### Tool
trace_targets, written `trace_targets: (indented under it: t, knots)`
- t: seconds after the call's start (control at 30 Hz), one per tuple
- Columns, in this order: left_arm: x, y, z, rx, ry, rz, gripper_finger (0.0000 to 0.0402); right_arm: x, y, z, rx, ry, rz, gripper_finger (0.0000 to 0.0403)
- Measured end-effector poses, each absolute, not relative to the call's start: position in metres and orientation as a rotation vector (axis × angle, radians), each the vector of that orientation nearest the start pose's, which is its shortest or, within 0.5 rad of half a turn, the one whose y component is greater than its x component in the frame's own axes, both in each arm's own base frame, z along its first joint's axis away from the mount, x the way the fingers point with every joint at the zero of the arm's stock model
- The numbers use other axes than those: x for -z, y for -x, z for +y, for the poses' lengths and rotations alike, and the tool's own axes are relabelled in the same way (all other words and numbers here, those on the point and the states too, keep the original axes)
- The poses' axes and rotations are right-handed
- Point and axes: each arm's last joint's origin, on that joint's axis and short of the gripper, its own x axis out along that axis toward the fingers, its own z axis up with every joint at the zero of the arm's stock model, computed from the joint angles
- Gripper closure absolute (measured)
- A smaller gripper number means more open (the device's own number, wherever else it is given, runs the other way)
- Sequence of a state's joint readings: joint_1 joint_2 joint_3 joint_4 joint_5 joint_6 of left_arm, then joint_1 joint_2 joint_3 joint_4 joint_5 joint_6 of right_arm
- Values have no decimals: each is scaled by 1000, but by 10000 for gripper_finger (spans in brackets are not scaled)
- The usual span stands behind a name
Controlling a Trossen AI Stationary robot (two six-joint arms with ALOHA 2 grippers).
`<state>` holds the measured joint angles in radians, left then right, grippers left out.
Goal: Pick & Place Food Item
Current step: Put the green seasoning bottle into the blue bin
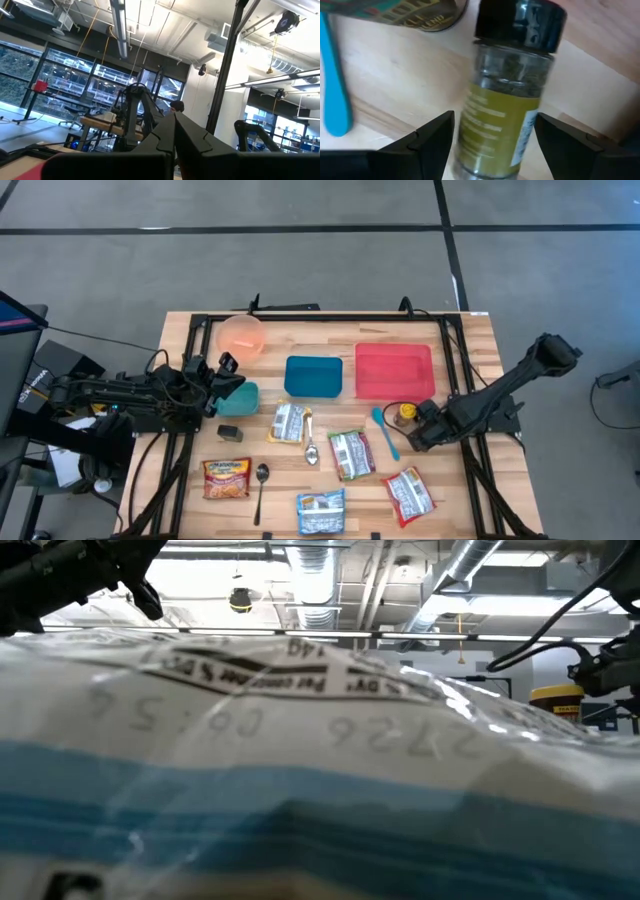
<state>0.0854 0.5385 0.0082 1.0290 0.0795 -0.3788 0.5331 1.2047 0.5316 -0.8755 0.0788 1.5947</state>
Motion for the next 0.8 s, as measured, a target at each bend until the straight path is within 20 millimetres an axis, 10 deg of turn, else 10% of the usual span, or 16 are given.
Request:
trace_targets:
  t: [0.8]
  knots:
    - [-213,-120,8,88,331,-491,402,-146,-144,75,809,-829,1307,168]
